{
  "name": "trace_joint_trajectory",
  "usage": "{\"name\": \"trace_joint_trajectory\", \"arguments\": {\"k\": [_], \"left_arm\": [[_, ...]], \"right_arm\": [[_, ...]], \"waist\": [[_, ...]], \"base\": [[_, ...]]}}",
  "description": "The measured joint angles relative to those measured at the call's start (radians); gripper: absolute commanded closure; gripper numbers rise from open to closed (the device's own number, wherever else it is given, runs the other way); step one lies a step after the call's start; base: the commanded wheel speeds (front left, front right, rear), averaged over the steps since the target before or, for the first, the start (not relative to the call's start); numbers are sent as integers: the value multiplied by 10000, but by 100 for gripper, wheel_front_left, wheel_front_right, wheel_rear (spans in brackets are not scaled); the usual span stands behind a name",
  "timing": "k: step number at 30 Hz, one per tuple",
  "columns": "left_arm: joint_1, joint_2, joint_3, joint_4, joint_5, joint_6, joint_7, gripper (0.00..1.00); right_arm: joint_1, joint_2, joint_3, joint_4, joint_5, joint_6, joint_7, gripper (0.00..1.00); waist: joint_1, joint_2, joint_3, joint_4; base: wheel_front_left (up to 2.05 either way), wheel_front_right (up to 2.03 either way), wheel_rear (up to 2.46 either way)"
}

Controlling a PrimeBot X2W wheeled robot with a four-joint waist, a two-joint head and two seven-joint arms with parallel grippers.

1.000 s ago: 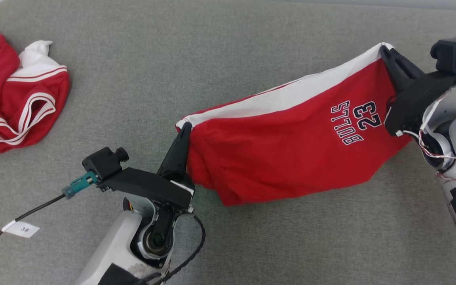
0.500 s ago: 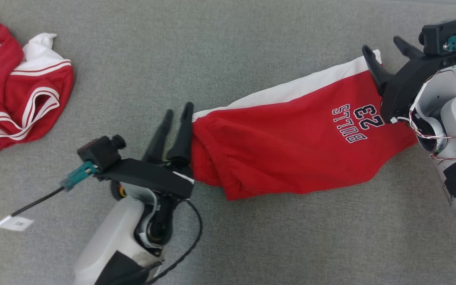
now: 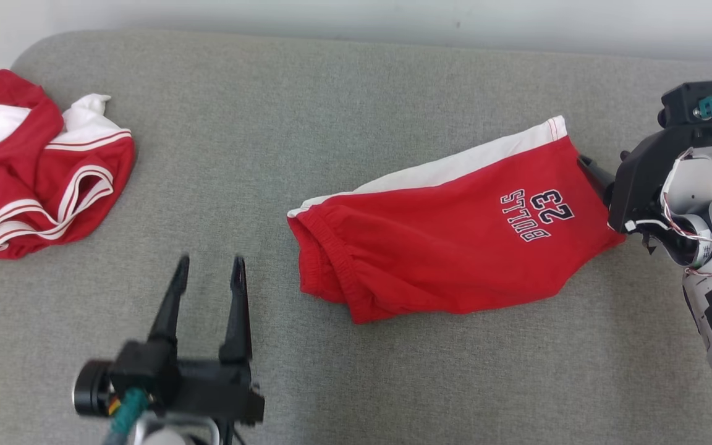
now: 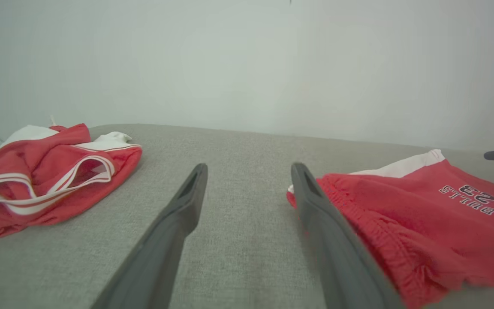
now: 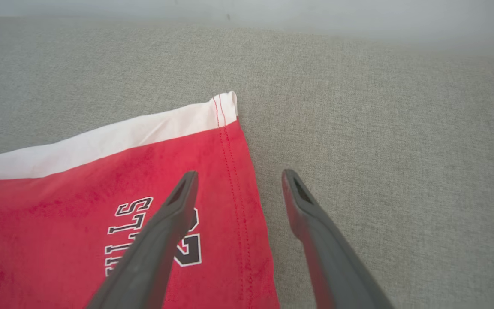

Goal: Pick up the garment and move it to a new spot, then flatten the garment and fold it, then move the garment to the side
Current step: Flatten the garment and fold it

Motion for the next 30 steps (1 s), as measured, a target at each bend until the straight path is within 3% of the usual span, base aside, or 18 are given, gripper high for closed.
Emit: {"name": "trace_joint_trajectory", "arguments": {"k": [4, 12, 21, 25, 30], "left_arm": [[813, 46, -111, 96, 610, 142, 0, 0], [1313, -69, -146, 290, 606, -21, 0, 0], [1262, -215, -326, 477, 500, -263, 0, 0], [1177, -251, -351, 525, 474, -270, 0, 0], [1176, -249, -355, 637, 435, -265, 0, 0]], "right_arm": [[321, 100, -629, -125, -472, 0, 282, 0], [787, 412, -2006, -42, -1461, 0, 731, 0], [949, 658, -2801, -36, -3162, 2, 1298, 0], [938, 1041, -3304, -73, -3235, -4, 1515, 0], [989, 1229, -3158, -249, -3287, -42, 2443, 0]], "waist": [[-1, -1, -153, 113], [0, -1, -177, 590], [0, -1, 197, 1028], [1, -1, 392, 1170], [0, -1, 485, 1234]], "base": [[0, 0, 0], [0, 0, 0], [0, 0, 0], [0, 0, 0], [0, 0, 0]]}}
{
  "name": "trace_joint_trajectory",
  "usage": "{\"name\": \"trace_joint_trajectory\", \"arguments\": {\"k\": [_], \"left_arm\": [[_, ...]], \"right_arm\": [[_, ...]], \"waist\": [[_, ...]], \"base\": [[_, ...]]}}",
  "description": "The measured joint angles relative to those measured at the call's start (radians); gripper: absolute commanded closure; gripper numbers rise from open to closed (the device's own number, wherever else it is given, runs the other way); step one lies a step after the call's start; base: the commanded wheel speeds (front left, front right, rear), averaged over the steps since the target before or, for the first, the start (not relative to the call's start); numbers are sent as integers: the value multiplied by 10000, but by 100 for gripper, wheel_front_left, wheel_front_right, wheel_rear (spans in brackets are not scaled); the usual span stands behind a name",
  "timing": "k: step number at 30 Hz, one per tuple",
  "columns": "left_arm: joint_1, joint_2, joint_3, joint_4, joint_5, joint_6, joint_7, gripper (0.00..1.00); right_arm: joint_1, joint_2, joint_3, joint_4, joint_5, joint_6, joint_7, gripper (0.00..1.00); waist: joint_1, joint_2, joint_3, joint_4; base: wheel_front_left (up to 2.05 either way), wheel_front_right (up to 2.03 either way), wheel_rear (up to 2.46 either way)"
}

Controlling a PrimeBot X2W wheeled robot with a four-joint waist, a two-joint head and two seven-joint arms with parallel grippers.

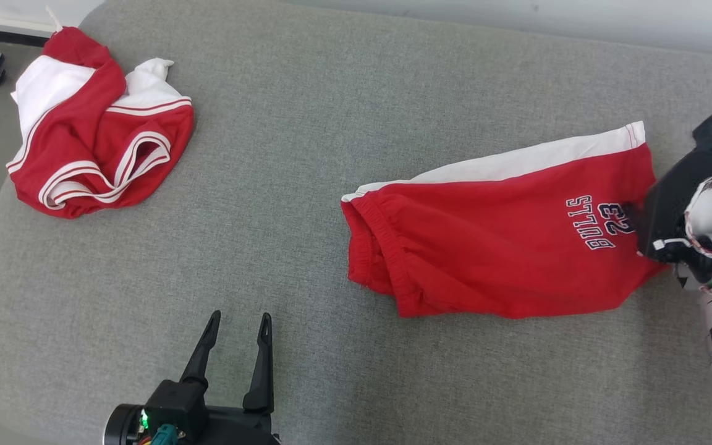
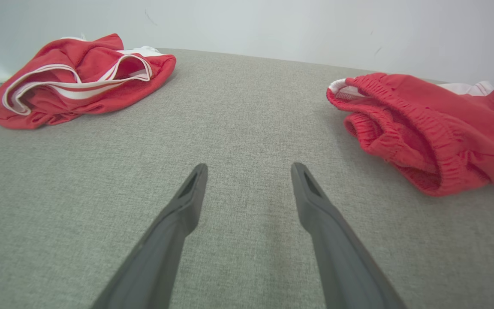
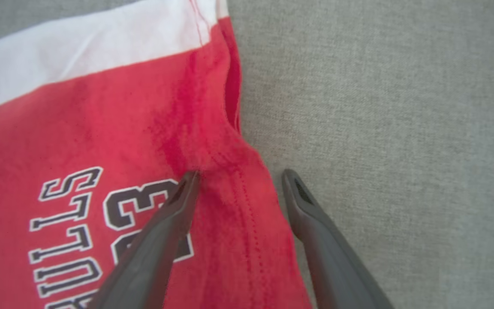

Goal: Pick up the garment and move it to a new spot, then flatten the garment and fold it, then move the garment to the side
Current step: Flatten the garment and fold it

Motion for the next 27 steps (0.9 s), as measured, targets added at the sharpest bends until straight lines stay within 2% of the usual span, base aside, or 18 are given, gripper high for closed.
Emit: {"name": "trace_joint_trajectory", "arguments": {"k": [1, 2, 3, 4, 10, 17, 22, 23, 27], "left_arm": [[-1, 2, 8, 15, -21, 2, 0, 0], [0, 8, 19, 27, -23, 8, 0, 0], [1, 12, 36, 36, -36, 12, 0, 0], [2, 17, 38, 54, -56, 12, 2, 0], [3, 52, 31, 144, -125, 13, 23, 0], [23, 63, 0, 261, -249, 61, 79, 0], [72, 109, -4, 234, -313, 90, 92, 0], [71, 102, -21, 203, -316, 90, 94, 0], [70, 94, -73, 222, -332, 90, 94, 0]], "right_arm": [[63, 17, 134, -104, 52, -4, 194, 26], [159, 33, 293, -228, 148, -6, 355, 64], [260, 46, 454, -389, 268, -10, 493, 72], [380, 33, 625, -556, 382, -10, 589, 100], [872, -92, 708, -1233, 621, 15, 399, 100], [1631, -314, -466, -2090, 165, 44, -441, 100], [2062, -654, -1012, -3033, -165, 44, -700, 100], [2308, -849, -1392, -3442, -407, 44, -800, 100], [2721, -1041, -1843, -3904, -642, 44, -800, 100]], "waist": [[0, 0, -18, -13], [0, 0, -38, -36], [-1, -1, -59, -66], [0, -1, -81, -99], [1, 0, -173, -328], [2, 2, -457, -593], [2, 2, -604, -818], [2, 2, -656, -930], [2, 2, -730, -1042]], "base": [[0, 0, 0], [0, 0, 0], [0, 0, 0], [0, 0, 0], [0, 0, 0], [0, 0, 0], [0, 0, 0], [0, 0, 0], [0, 0, 0]]}}
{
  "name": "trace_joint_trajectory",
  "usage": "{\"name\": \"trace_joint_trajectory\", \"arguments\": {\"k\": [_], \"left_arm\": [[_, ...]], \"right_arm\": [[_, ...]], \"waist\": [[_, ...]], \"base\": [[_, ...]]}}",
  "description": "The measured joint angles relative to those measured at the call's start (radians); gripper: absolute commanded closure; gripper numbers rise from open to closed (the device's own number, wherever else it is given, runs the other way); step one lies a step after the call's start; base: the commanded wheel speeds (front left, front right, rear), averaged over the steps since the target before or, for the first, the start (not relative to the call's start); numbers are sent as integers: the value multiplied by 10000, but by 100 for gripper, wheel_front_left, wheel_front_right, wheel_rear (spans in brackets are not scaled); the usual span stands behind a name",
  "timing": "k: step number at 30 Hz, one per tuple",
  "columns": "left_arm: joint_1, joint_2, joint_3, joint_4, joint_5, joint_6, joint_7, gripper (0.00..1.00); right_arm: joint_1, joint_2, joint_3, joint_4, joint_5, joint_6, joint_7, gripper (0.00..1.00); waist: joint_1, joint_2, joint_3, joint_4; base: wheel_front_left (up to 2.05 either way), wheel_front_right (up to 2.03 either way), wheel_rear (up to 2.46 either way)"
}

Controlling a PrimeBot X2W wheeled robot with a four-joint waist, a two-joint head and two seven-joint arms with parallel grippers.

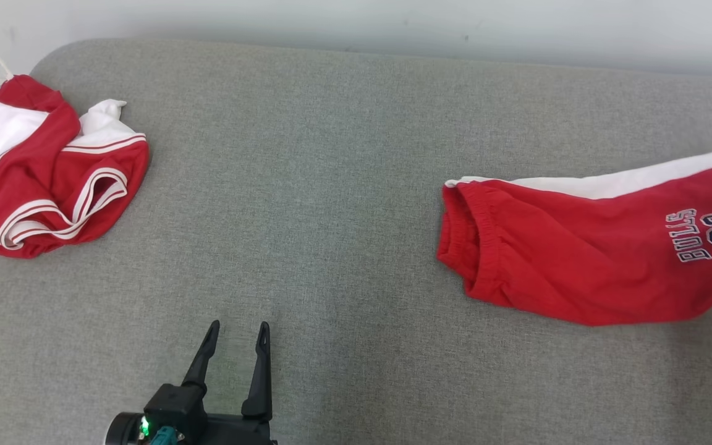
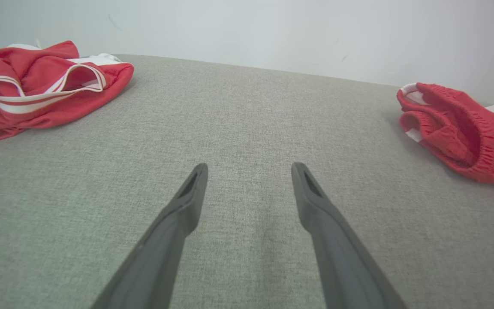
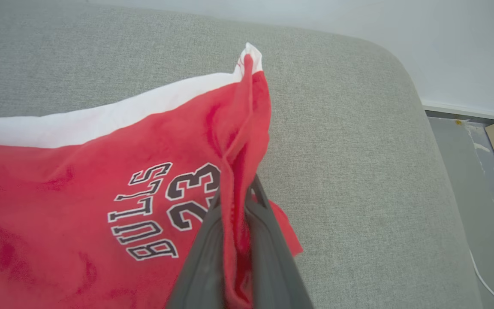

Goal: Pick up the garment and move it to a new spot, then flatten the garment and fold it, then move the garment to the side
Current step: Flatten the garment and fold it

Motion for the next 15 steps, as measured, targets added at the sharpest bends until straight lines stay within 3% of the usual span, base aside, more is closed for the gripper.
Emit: {"name": "trace_joint_trajectory", "arguments": {"k": [8, 15], "left_arm": [[0, -35, -107, 96, -79, 0, 6, 0], [-2, -23, -159, 178, -148, 0, 10, 0]], "right_arm": [[832, -90, -453, -1172, -422, 0, 384, 100], [815, 88, 1277, -2184, 151, 0, 957, 100]], "waist": [[0, 0, -153, -15], [0, 0, -277, -4]], "base": [[0, 0, 0], [0, 0, 0]]}}
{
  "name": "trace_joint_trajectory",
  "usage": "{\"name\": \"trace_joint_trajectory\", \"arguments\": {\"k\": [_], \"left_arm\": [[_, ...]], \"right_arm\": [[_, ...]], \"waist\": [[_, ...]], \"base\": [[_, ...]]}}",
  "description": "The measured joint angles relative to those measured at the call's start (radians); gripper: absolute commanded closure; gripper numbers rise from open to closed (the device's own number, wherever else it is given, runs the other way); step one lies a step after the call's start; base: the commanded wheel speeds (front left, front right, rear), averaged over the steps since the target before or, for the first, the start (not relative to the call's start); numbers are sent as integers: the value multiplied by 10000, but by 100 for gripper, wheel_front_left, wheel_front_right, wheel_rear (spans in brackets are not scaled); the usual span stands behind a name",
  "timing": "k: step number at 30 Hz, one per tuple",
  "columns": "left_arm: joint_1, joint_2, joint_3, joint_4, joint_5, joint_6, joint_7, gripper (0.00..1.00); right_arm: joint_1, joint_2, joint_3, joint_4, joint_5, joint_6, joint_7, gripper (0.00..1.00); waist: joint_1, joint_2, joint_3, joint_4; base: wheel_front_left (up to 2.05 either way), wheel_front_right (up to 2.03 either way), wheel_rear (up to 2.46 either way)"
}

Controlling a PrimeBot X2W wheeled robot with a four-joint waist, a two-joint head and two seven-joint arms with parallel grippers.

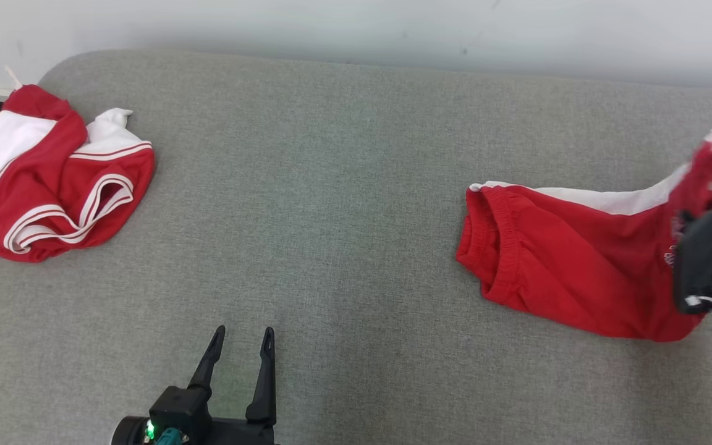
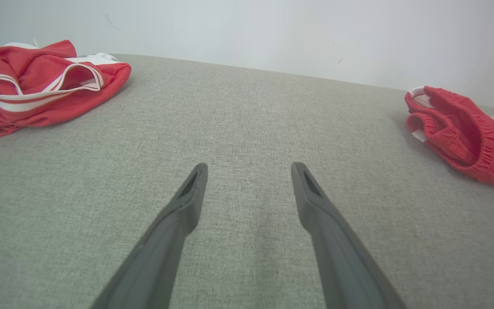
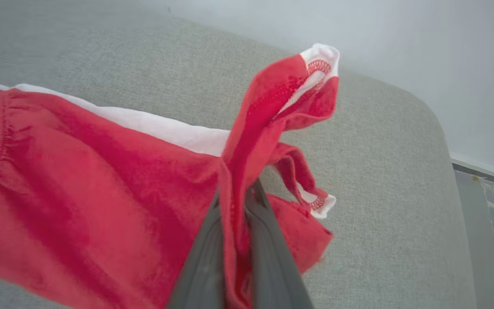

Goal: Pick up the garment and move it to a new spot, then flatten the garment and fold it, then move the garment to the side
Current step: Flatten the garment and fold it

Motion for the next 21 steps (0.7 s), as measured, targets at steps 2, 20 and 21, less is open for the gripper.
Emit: {"name": "trace_joint_trajectory", "arguments": {"k": [2, 20, 21], "left_arm": [[1, -6, -27, 33, -19, -2, 0, 0], [86, -38, -109, 240, -196, 2, -12, 0], [89, -38, -107, 242, -209, 6, -13, 0]], "right_arm": [[-103, -15, 554, -244, 163, 0, 173, 100], [-1150, 4, 4454, 1179, 1544, 0, 286, 100], [-1195, 31, 4579, 1302, 1551, 0, 230, 100]], "waist": [[0, -1, -47, 37], [-1, -1, -272, 588], [0, -1, -269, 603]], "base": [[0, 0, 0], [0, 0, 0], [0, 0, 0]]}}
